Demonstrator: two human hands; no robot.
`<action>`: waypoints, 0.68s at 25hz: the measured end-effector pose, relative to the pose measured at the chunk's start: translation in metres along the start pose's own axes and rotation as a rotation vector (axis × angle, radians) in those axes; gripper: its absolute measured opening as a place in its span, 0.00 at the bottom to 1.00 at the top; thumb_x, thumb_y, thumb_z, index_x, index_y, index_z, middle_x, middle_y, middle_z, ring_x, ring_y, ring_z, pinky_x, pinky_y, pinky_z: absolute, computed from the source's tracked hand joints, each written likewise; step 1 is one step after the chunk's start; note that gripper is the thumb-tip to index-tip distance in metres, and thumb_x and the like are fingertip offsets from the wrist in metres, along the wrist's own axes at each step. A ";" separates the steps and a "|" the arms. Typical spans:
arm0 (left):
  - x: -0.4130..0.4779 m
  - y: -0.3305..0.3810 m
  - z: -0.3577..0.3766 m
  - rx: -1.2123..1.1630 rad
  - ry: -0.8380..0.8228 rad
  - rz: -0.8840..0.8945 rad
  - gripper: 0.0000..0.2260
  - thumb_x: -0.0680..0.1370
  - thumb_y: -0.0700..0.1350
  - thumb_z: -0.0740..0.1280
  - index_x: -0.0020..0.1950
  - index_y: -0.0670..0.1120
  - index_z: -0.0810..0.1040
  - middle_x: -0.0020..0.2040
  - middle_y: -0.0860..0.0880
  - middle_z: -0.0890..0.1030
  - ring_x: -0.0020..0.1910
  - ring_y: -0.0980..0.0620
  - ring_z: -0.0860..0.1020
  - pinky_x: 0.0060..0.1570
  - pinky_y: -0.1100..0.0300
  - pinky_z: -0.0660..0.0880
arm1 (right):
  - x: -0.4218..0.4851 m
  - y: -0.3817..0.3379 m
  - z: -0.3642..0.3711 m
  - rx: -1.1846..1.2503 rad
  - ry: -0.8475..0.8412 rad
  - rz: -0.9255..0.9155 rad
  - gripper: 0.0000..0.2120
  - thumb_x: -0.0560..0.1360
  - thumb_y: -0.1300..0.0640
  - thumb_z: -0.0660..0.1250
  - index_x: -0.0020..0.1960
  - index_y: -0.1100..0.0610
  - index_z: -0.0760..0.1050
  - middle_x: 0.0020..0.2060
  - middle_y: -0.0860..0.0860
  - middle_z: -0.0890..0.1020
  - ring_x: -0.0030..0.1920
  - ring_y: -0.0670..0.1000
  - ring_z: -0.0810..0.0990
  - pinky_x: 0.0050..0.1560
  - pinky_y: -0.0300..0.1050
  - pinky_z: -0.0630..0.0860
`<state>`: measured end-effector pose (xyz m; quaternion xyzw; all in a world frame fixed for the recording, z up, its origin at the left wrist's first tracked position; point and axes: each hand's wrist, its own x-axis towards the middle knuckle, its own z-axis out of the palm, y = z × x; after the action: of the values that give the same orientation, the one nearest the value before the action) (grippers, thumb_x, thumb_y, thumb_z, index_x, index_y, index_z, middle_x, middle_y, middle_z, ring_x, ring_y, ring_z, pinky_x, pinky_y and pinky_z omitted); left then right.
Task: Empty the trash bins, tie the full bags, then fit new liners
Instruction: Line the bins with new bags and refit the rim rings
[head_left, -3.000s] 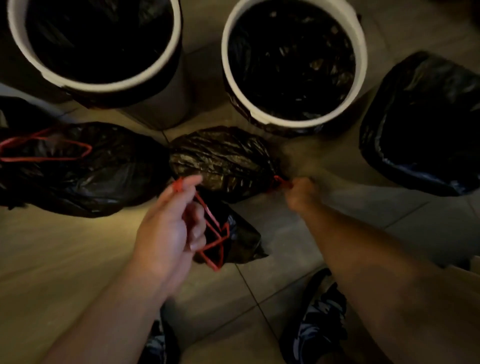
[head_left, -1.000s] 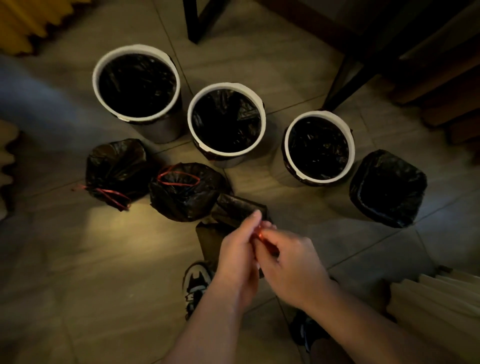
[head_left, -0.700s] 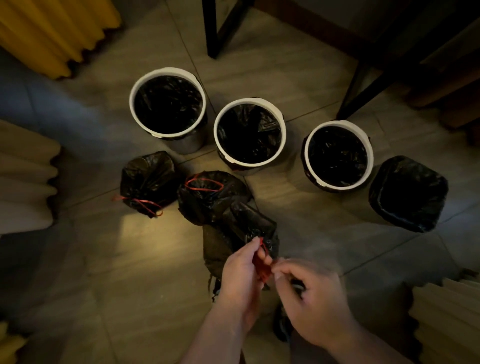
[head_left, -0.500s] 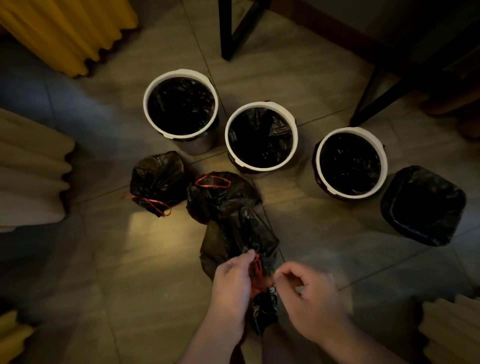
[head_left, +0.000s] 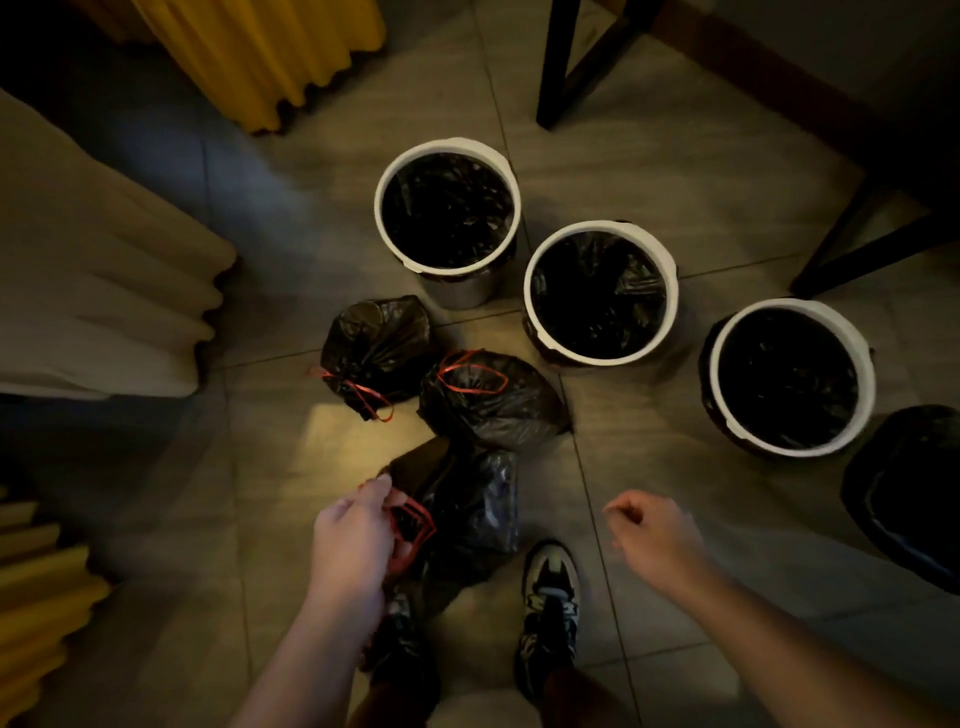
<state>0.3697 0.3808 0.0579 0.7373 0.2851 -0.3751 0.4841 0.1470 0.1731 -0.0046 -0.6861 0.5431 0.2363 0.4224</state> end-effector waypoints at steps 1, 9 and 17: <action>0.008 0.002 -0.001 0.004 0.003 0.007 0.11 0.83 0.46 0.69 0.43 0.44 0.83 0.33 0.48 0.76 0.31 0.51 0.73 0.29 0.59 0.70 | 0.007 -0.002 0.005 -0.004 -0.013 0.007 0.09 0.81 0.47 0.68 0.43 0.43 0.82 0.35 0.41 0.85 0.40 0.41 0.84 0.36 0.39 0.73; 0.080 0.020 -0.028 0.030 -0.117 0.033 0.10 0.85 0.45 0.65 0.53 0.40 0.84 0.30 0.51 0.74 0.29 0.52 0.72 0.29 0.58 0.70 | 0.077 -0.070 0.067 0.098 0.046 0.057 0.02 0.78 0.49 0.68 0.48 0.45 0.80 0.44 0.42 0.86 0.45 0.46 0.85 0.43 0.41 0.77; 0.160 0.026 -0.050 -0.042 -0.266 0.020 0.09 0.83 0.45 0.68 0.52 0.42 0.85 0.29 0.51 0.71 0.23 0.54 0.68 0.22 0.59 0.65 | 0.231 -0.220 0.105 -0.212 0.171 -0.177 0.26 0.73 0.52 0.71 0.71 0.50 0.75 0.63 0.58 0.82 0.64 0.62 0.80 0.61 0.50 0.77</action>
<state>0.4927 0.4273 -0.0494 0.6736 0.2189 -0.4585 0.5367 0.4378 0.1466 -0.1708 -0.7896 0.4866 0.1949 0.3192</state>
